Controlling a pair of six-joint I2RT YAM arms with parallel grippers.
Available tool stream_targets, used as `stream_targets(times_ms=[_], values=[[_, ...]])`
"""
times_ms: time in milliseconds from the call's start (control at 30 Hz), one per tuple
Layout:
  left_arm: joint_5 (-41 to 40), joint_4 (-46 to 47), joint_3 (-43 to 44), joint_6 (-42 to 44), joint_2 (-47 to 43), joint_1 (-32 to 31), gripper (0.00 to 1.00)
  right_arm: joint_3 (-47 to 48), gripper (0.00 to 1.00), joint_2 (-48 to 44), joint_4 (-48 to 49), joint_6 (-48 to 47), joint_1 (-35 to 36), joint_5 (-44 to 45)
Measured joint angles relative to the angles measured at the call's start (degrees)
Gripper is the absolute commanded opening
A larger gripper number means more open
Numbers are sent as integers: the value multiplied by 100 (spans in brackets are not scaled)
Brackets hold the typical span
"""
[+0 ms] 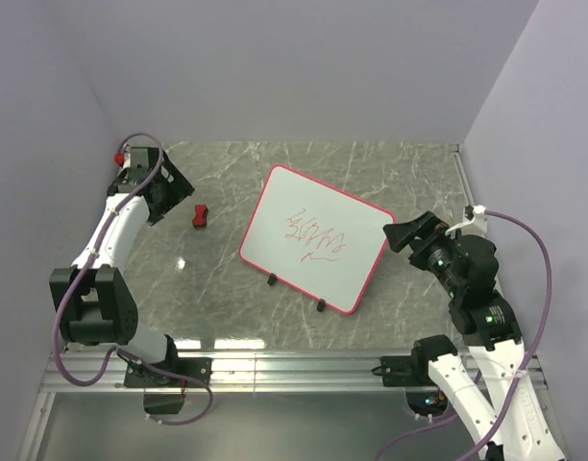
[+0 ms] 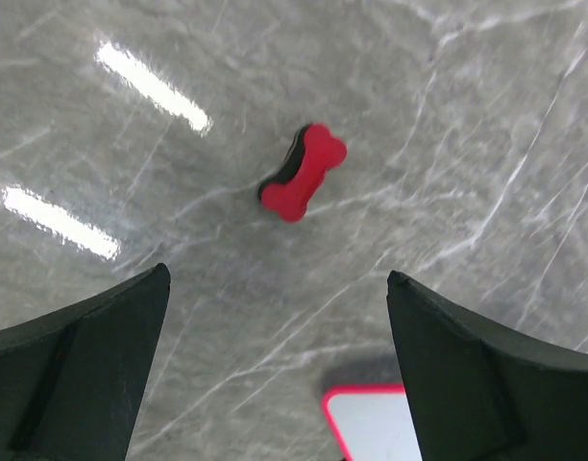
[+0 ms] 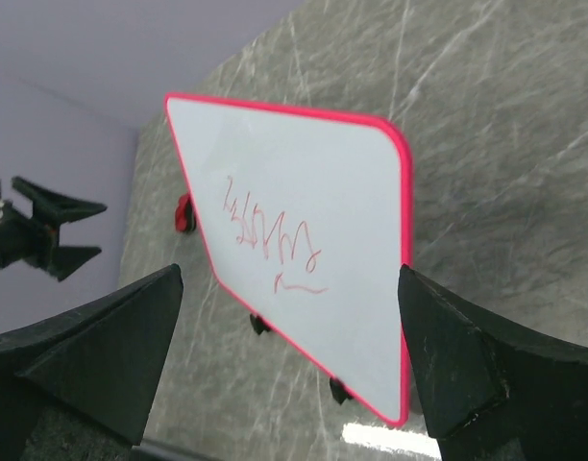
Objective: Erase the whiteboard
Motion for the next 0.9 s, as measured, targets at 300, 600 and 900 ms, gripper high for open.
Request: stream_targets(times_ms=[300,600,900], values=[[-118,-236,-35,872,332,-302,97,7,100,-138,-219,-131,11,-1062],[-164,13,271,1670,1904,-496,96,4,100,-118,-647,-323,11,-1287],[31,234,1174,1961,2981,-501,86,-275,97,-72,-798,-273,9,-1239]])
